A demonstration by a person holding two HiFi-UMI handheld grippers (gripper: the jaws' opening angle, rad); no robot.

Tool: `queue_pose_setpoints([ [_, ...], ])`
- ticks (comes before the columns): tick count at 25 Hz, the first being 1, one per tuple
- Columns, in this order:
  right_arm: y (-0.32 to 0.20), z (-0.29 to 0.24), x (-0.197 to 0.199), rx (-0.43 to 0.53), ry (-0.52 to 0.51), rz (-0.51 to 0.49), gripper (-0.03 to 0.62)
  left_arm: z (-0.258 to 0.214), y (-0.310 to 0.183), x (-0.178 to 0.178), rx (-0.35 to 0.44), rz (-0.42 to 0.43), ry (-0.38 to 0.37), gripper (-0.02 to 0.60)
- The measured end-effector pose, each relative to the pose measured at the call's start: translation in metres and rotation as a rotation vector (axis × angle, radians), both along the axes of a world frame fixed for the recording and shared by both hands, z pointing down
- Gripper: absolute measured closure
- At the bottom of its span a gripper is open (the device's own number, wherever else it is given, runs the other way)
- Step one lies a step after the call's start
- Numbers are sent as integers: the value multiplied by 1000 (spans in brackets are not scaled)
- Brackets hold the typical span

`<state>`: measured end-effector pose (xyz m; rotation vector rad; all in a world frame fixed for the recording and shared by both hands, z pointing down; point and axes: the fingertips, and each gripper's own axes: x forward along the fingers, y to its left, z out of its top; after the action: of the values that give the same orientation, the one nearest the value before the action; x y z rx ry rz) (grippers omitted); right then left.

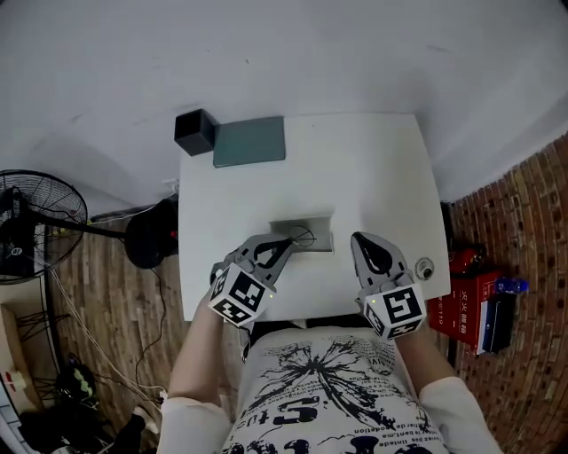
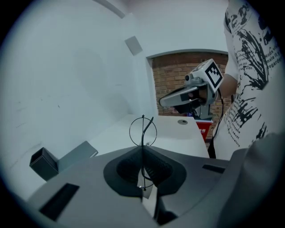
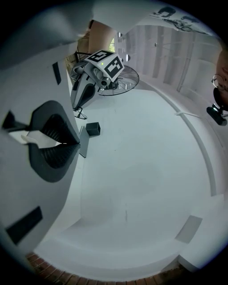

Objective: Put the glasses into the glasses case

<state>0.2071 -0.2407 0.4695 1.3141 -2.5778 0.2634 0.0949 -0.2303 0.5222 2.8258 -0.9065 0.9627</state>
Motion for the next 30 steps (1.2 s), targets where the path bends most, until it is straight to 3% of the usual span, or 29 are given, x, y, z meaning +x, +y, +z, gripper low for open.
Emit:
queue_pose_setpoints([
  [7, -14, 29, 17, -62, -2, -11, 579, 50, -12, 18, -75, 130, -233, 566],
  [12, -19, 45, 25, -99, -3, -8, 579, 78, -17, 32, -99, 249, -352, 566],
  [18, -18, 56, 33, -124, -6, -2, 579, 107, -19, 31, -191, 297, -480, 566],
  [23, -16, 57, 35, -128, 3, -8, 579, 121, -24, 23, -247, 293, -534, 566],
  [30, -19, 64, 47, -147, 5, 15, 579, 141, -12, 26, -342, 359, -588, 566],
])
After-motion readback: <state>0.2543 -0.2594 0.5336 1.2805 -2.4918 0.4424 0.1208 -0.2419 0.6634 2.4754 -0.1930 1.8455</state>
